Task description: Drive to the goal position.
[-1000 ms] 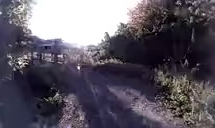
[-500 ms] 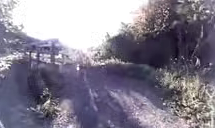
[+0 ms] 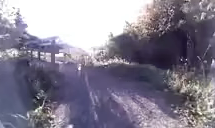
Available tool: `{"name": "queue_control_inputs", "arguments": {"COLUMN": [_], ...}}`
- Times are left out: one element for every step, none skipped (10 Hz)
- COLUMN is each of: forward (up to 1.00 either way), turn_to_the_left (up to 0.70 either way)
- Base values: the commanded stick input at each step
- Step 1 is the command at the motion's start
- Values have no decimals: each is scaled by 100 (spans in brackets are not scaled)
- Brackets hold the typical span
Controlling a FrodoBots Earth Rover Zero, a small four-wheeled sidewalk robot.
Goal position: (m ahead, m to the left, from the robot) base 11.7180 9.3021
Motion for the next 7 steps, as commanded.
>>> {"name": "queue_control_inputs", "arguments": {"forward": [70,70,70,70,70,70,70], "turn_to_the_left": [14,14,14,14,14,14,0]}}
